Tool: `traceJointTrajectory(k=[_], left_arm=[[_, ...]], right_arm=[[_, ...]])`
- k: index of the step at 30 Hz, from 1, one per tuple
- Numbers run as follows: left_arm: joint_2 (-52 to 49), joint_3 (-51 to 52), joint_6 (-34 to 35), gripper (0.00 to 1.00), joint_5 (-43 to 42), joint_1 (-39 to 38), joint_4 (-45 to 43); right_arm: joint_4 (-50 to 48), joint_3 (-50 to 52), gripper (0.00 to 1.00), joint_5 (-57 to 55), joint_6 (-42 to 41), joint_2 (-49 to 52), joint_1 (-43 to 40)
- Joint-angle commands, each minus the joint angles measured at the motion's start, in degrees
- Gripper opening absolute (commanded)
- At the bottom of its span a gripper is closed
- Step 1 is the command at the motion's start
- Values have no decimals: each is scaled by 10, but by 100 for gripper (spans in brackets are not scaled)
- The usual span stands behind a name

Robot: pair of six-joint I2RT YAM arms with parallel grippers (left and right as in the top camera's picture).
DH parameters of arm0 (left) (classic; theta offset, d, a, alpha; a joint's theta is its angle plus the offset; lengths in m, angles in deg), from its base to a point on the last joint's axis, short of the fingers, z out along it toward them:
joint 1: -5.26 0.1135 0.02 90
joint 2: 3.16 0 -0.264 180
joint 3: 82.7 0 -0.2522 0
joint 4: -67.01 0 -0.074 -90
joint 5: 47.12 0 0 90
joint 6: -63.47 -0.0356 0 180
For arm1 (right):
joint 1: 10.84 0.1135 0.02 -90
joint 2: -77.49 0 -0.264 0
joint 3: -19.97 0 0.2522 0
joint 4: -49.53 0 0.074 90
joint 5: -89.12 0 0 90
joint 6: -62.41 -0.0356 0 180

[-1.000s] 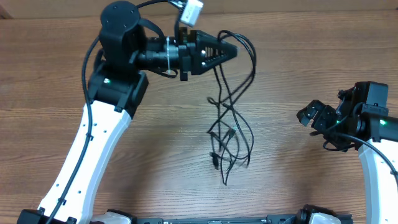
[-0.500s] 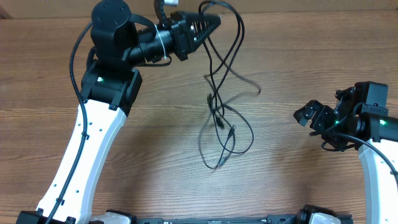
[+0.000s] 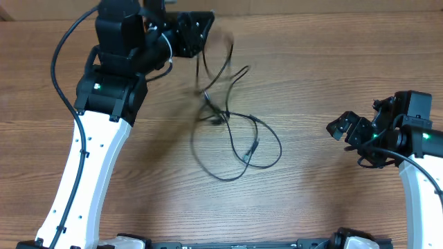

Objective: Untangle cables

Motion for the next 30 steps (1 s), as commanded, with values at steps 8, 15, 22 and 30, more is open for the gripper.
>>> traceJointTrajectory(k=[8, 15, 22, 30], left_arm=[[8, -8, -21, 100, 247, 3, 199], [-15, -2, 54, 100, 340, 3, 337], [-59, 32, 54, 100, 331, 2, 356], [-120, 33, 103, 100, 317, 10, 387]], right_arm=[[-2, -2, 100, 71, 18, -2, 2], [-18, -2, 100, 159, 76, -2, 3], [-28, -2, 100, 159, 76, -2, 3], [-31, -2, 100, 160, 75, -2, 3]])
